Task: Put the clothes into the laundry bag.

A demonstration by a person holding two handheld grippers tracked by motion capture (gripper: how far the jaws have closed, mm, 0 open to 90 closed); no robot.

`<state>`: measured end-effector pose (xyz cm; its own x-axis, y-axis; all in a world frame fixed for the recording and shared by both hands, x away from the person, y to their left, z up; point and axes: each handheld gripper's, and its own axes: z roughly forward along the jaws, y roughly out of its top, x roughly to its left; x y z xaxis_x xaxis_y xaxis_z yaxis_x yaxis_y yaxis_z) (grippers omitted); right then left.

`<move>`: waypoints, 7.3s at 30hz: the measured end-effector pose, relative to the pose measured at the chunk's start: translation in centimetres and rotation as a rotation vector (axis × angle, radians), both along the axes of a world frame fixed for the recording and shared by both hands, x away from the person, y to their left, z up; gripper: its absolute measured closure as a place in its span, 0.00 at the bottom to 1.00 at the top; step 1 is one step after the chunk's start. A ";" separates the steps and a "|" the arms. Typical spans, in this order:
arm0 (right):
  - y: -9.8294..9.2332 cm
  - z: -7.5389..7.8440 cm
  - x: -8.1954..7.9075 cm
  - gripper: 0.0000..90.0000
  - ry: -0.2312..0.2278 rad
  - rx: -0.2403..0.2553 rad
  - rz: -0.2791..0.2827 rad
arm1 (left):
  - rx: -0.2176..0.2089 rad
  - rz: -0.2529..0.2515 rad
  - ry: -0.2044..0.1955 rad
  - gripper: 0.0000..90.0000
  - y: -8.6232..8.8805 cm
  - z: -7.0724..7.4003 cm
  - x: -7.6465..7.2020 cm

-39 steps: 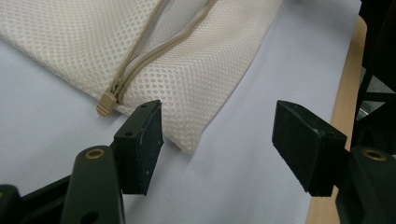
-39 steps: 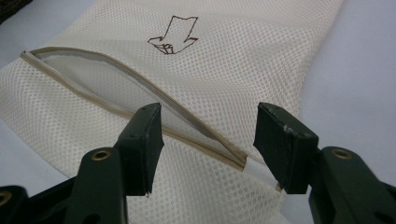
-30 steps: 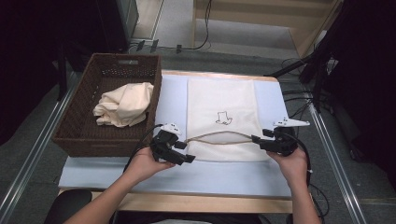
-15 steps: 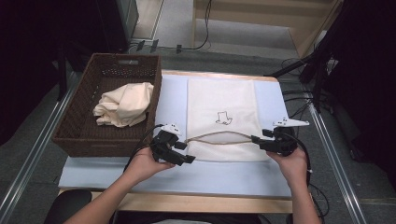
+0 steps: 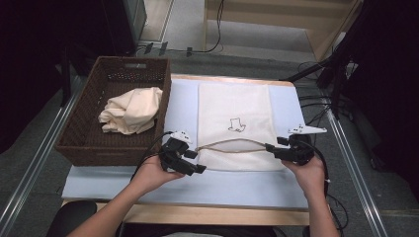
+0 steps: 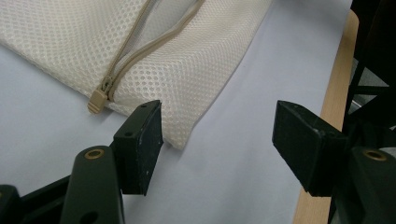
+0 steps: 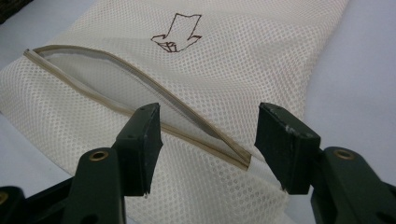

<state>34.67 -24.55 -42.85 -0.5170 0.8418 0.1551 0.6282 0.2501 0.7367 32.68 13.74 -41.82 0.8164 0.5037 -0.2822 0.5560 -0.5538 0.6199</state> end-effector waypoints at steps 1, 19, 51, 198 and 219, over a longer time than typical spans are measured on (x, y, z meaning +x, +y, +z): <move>0.0 0.0 0.0 0.47 0.000 0.000 0.000 | -0.001 -0.001 0.000 0.38 0.0 0.0 0.0; 0.3 0.0 0.0 0.46 0.002 0.003 0.014 | 0.007 -0.010 0.000 0.38 0.4 2.0 -0.3; 1.4 0.0 0.1 0.45 0.004 -0.001 0.044 | 0.012 0.020 -0.021 0.37 3.9 8.3 0.7; 2.4 -0.5 0.5 0.45 0.011 -0.025 0.075 | 0.256 0.624 0.019 0.75 19.9 1.2 15.6; 2.4 -0.7 0.5 0.45 0.021 -0.034 0.073 | 0.300 0.788 -0.013 0.01 21.1 -2.0 17.5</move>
